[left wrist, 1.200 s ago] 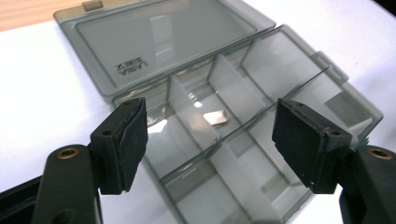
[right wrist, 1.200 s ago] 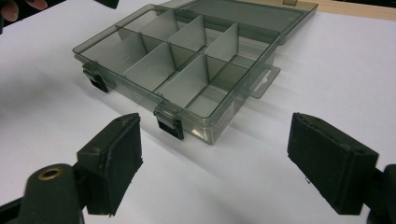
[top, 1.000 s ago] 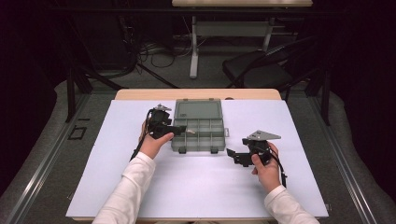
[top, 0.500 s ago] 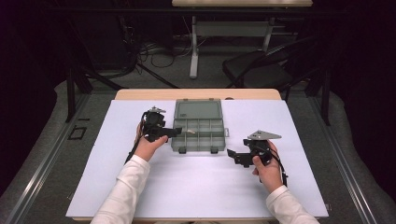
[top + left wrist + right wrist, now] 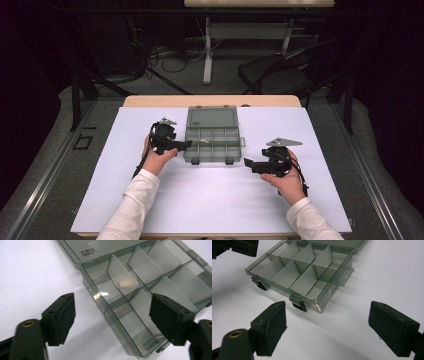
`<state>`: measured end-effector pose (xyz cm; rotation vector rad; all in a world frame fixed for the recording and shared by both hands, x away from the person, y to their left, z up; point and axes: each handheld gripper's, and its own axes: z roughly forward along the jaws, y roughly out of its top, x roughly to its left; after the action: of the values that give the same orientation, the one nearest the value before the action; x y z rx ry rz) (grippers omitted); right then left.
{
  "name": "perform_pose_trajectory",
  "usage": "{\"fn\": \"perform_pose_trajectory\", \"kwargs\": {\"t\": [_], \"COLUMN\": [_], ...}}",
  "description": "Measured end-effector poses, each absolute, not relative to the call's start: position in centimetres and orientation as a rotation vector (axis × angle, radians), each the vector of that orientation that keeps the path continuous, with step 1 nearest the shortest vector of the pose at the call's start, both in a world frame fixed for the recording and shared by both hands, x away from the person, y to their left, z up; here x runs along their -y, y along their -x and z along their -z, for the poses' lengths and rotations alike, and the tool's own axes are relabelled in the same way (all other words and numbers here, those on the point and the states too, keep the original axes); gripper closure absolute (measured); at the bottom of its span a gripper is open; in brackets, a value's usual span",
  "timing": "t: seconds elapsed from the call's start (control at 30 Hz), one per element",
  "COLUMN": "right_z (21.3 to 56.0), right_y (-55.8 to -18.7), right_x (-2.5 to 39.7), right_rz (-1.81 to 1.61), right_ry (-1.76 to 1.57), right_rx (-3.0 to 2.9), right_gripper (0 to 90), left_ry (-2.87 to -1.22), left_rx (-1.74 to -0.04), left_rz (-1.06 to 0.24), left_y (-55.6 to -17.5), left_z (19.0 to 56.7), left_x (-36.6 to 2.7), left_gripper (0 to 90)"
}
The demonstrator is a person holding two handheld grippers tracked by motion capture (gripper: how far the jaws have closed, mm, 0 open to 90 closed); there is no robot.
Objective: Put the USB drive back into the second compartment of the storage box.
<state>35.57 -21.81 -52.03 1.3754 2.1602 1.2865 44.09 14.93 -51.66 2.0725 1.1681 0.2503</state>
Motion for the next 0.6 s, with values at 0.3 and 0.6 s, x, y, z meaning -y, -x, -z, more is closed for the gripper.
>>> {"fn": "perform_pose_trajectory", "kwargs": {"t": [0.3,0.6], "right_z": [52.2,52.0], "right_y": [-35.6,-36.2], "right_x": [21.7,21.3], "right_rz": [-1.25,-1.229], "right_ry": [-1.364,-1.362], "right_rx": [-2.182,-2.166], "right_gripper": [15.9,20.8], "left_ry": [-2.121,-2.171], "left_rx": [-1.189,-1.2], "left_rz": [-0.267,-0.284], "left_y": [-44.2,-44.3], "left_z": [53.0,54.4], "left_x": [-14.3,-13.5], "left_gripper": [25.2,27.1]}}
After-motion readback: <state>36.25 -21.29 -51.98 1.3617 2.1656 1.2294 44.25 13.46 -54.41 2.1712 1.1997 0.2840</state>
